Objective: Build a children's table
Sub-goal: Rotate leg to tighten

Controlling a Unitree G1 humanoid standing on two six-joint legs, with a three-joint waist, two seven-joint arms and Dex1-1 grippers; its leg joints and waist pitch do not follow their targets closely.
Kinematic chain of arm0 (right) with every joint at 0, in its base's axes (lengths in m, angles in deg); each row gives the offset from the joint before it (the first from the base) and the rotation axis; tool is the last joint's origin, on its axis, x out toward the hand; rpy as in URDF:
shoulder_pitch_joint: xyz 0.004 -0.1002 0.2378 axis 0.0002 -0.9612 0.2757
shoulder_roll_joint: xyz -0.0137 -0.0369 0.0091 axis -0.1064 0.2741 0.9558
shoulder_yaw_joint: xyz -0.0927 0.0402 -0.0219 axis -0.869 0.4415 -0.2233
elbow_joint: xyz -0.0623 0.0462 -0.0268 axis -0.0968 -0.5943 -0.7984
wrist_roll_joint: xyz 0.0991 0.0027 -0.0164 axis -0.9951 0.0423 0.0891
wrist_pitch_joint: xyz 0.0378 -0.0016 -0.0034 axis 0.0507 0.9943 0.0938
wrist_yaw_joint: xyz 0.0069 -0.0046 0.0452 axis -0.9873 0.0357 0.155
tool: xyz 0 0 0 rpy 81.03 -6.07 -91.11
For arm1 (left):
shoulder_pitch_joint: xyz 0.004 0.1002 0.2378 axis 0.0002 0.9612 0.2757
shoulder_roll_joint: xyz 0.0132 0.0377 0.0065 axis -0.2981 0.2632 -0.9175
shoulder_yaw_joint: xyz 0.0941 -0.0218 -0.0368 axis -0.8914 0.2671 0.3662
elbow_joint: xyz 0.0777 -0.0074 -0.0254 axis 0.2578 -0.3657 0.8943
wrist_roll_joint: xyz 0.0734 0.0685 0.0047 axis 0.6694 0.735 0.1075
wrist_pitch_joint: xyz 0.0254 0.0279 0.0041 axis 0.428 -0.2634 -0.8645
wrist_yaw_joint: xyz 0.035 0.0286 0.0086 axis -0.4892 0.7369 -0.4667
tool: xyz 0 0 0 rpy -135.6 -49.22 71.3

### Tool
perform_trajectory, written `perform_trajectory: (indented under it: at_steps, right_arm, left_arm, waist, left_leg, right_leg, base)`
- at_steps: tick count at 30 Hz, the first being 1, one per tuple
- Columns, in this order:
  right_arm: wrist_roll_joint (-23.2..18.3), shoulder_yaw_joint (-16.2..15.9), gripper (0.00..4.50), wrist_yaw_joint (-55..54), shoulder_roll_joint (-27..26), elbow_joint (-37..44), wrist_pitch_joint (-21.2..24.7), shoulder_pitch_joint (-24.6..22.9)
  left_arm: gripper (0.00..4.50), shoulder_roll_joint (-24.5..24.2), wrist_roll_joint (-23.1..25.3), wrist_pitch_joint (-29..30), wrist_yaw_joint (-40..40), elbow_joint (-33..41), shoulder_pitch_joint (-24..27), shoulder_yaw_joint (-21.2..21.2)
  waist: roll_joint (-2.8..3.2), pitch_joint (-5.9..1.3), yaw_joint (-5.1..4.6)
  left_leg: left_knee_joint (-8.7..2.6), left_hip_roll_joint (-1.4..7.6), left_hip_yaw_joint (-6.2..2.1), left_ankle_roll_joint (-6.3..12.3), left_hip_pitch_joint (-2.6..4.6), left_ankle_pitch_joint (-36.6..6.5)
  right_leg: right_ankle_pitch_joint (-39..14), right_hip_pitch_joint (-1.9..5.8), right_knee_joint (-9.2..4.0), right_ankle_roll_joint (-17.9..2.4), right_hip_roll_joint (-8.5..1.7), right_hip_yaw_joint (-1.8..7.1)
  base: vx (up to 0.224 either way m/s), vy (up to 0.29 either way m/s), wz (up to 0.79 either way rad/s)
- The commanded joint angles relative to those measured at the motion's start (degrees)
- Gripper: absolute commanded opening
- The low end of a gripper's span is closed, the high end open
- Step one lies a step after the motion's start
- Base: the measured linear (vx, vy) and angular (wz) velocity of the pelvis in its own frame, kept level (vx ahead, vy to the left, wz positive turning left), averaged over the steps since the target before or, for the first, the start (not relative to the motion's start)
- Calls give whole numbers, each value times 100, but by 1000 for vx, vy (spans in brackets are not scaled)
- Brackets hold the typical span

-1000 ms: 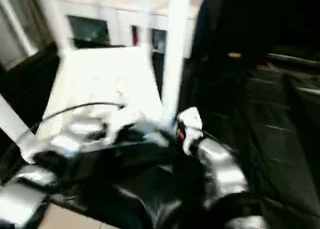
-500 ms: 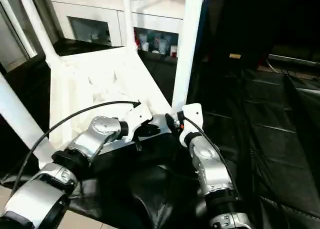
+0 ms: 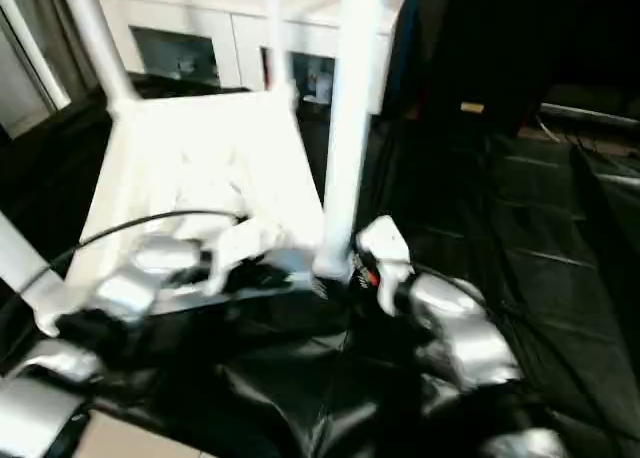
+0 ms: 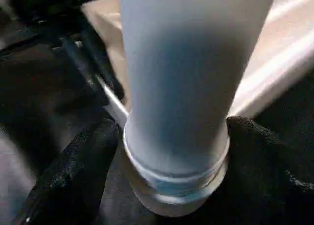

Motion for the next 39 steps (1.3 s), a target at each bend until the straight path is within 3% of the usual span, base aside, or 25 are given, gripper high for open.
perform_trajectory:
  at_steps: [1,7,18,24,28,30,31,32,33,34,35,36,37,39]
  right_arm:
    - [-119,-85,379,230,88,189,76,13]
    - [-237,-44,379,374,4,148,142,51]
    - [-334,-67,280,484,-4,183,233,-14]
    - [-210,20,268,94,-154,84,265,-55]
    - [-13,251,266,-946,-597,-255,229,-78]
    - [-13,251,266,-946,-597,-255,229,-78]
    - [84,339,266,-1434,-800,-386,184,-83]
    - [389,549,266,-2790,-1306,-641,208,-91]
    - [501,589,266,-3192,-1459,-696,229,-100]
    - [531,574,266,-3246,-1486,-707,226,-101]
    - [782,413,266,-3622,-1713,-809,178,-98]
    - [808,375,266,-3725,-1834,-860,195,-78]
    - [796,374,266,-3770,-1898,-883,217,-65]
    - [800,330,266,-3826,-1971,-1009,167,21]
  left_arm:
    - [0,31,-74,46,-225,47,163,-137]
    - [0,-24,-133,82,-252,173,229,-95]
    - [0,-85,-150,243,-280,399,360,-76]
    - [0,-101,-126,410,-139,480,453,-41]
    - [0,124,50,674,654,203,336,83]
    - [0,124,50,674,654,203,336,83]
    - [0,232,155,726,1011,51,258,103]
    - [0,599,317,923,2071,-371,8,250]
    - [0,736,337,1024,2417,-490,-74,316]
    - [0,767,341,1044,2476,-514,-93,323]
    - [0,1028,378,1217,2917,-704,-249,350]
    - [0,1130,412,1243,3062,-769,-301,330]
    - [0,1175,432,1243,3127,-795,-322,316]
    - [0,1225,540,1134,3108,-851,-379,173]
  waist:
    - [-92,-283,33]
    - [-105,-293,83]
    - [-101,-299,107]
    - [-95,-308,92]
    - [-101,-267,24]
    - [-96,-251,-5]
    - [-99,-251,-33]
    - [-87,-240,-68]
    - [-83,-244,-72]
    - [-99,-239,-84]
    - [-105,-245,-74]
    - [-79,-232,-87]
    - [-93,-237,-74]
    - [-93,-258,-71]
  left_leg:
    - [-336,240,-71,436,18,-1145]
    - [-330,229,-74,380,23,-1043]
    - [-323,222,-76,376,18,-942]
    - [-312,214,-72,392,12,-857]
    - [-345,194,-94,199,19,-1270]
    - [-361,190,-106,122,35,-1426]
    - [-371,194,-114,92,27,-1494]
    - [-373,195,-99,52,40,-1589]
    - [-380,172,-120,-104,82,-1690]
    - [-390,166,-137,-134,73,-1743]
    - [-403,164,-154,-120,59,-1744]
    - [-403,167,-141,-95,75,-1819]
    - [-389,155,-139,-56,101,-1896]
    - [-398,146,-151,34,54,-1830]
  right_leg:
    - [-1081,274,-379,-1392,-343,213]
    - [-1119,269,-376,-1316,-351,223]
    - [-1031,278,-355,-1307,-347,216]
    - [-824,286,-334,-1370,-339,213]
    - [-1751,263,-435,-1165,-353,207]
    - [-2053,237,-468,-1054,-349,217]
    - [-2138,228,-474,-994,-336,217]
    - [-2194,174,-499,-986,-336,235]
    - [-2423,163,-513,-918,-333,215]
    - [-2556,176,-523,-867,-336,206]
    - [-2628,209,-537,-753,-337,200]
    - [-2669,164,-559,-735,-331,212]
    - [-2720,153,-584,-703,-334,214]
    - [-2626,192,-577,-666,-338,220]
  base:
    - [0,0,0]
    - [0,0,0]
    - [0,0,0]
    - [0,0,0]
    - [0,0,0]
    - [0,0,0]
    - [0,0,0]
    - [0,0,0]
    - [0,0,0]
    - [0,0,0]
    - [0,0,0]
    - [0,0,0]
    - [0,0,0]
    - [0,0,0]
